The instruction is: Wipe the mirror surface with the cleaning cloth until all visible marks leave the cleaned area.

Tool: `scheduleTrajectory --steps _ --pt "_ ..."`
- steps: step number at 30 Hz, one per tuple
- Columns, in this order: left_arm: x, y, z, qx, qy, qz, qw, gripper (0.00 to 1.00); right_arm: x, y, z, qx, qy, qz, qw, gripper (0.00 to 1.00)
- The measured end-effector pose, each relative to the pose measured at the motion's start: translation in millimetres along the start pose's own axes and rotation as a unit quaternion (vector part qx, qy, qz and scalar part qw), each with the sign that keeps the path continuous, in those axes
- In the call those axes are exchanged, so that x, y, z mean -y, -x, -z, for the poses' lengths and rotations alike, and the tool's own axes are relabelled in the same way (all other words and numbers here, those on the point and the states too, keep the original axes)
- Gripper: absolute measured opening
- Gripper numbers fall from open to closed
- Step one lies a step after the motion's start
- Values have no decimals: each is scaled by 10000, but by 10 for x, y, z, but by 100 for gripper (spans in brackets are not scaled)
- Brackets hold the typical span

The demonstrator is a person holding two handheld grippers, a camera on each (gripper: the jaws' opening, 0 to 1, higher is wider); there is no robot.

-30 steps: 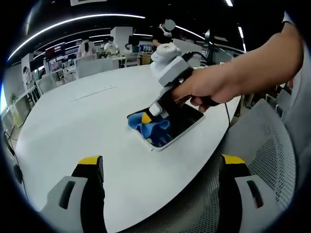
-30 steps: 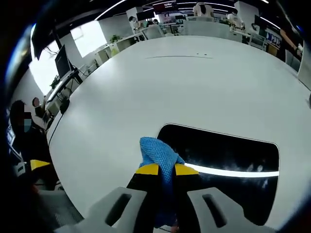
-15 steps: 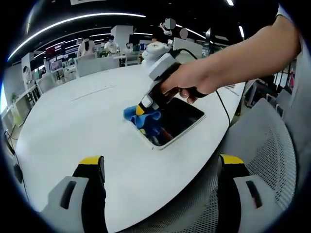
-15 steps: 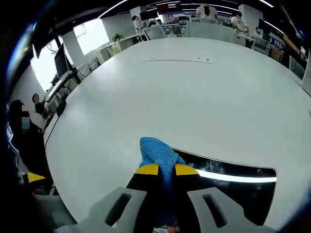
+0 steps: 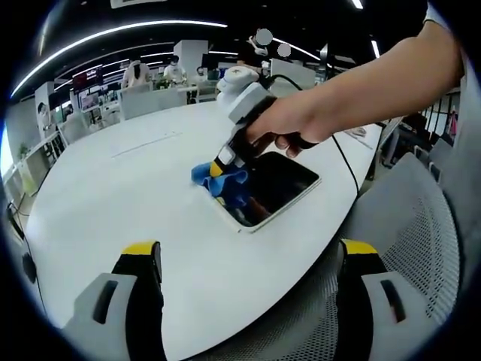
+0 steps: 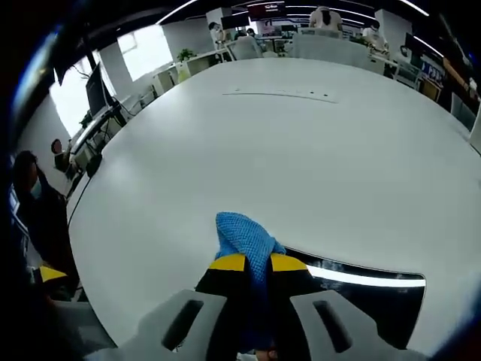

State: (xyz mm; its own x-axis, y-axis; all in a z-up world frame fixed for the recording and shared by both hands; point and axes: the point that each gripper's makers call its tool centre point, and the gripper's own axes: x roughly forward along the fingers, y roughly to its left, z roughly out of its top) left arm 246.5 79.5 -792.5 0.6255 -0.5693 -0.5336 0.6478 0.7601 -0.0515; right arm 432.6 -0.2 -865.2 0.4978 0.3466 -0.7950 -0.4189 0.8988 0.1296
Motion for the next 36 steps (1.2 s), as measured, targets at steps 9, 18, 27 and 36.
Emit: scheduleTrajectory --steps 9,18,27,36 --pt "0 0 3 -4 -3 -4 10000 95 158 58 44 -20 -65 80 9999 4" --pt "10 9 -5 -24 -11 -2 10000 95 327 140 111 -4 -172 163 9997 4" --pt "20 19 -10 -42 -26 11 10000 95 438 186 155 -18 -231 265 9994 4" --pt "26 21 -9 -50 -35 15 10000 95 512 218 189 -21 -236 298 9993 4"
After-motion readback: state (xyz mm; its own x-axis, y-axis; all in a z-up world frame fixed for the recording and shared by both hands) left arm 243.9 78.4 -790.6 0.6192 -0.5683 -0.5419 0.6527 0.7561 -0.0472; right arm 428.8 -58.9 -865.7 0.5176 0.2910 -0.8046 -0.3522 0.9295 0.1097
